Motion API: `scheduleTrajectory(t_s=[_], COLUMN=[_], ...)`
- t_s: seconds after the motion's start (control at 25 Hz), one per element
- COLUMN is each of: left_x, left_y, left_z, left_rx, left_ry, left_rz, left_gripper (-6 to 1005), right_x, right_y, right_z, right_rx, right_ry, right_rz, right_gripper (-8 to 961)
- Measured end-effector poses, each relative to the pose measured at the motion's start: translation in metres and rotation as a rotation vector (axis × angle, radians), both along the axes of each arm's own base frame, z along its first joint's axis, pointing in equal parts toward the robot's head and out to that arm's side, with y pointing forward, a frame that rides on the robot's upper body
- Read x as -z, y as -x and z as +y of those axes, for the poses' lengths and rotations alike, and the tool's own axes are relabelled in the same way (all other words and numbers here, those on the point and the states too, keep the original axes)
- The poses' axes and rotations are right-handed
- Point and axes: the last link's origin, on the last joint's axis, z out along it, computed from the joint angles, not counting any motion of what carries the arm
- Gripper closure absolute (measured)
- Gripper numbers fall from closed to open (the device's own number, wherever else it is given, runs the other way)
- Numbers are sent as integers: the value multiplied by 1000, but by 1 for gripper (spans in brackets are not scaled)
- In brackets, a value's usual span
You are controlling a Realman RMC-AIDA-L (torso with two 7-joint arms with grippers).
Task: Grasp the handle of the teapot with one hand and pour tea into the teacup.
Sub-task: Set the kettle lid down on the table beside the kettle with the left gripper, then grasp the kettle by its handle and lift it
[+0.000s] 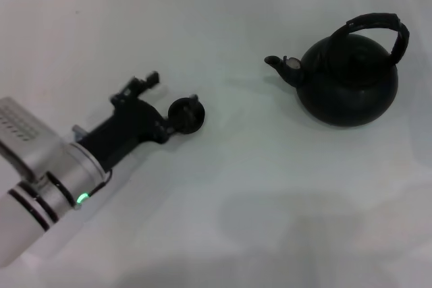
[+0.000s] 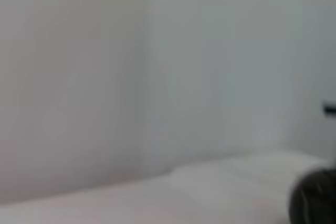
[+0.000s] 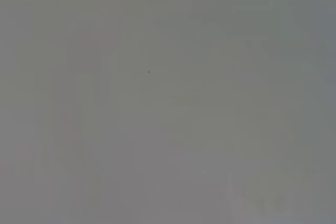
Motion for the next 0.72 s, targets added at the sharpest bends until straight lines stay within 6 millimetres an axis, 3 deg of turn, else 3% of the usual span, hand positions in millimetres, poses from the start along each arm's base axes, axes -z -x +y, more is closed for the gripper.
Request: scheduleTrajectory(t_s=[0.12, 0.16, 0.32, 0.56, 0.72], left_x=[-11, -27, -49, -89, -105], left_y=[0, 3, 13, 51, 76], left_z=[0, 0, -2, -12, -20], left_rx=[-17, -51, -113, -323, -444], left_ry=[-65, -158, -292, -545, -613], left_rz=[-68, -143, -224, -332, -392], left_gripper=[112, 112, 112, 111, 110], right_x=[0, 0, -1, 3, 10], right_y=[0, 0, 1, 3, 8], right_z=[-1, -2, -5, -6, -6], right_rx=[-3, -7, -22, -39, -71], right_ry=[-1, -3, -13, 1, 37], right_rz=[2, 2, 3, 2, -1], right_gripper=[138, 138, 139, 139, 137])
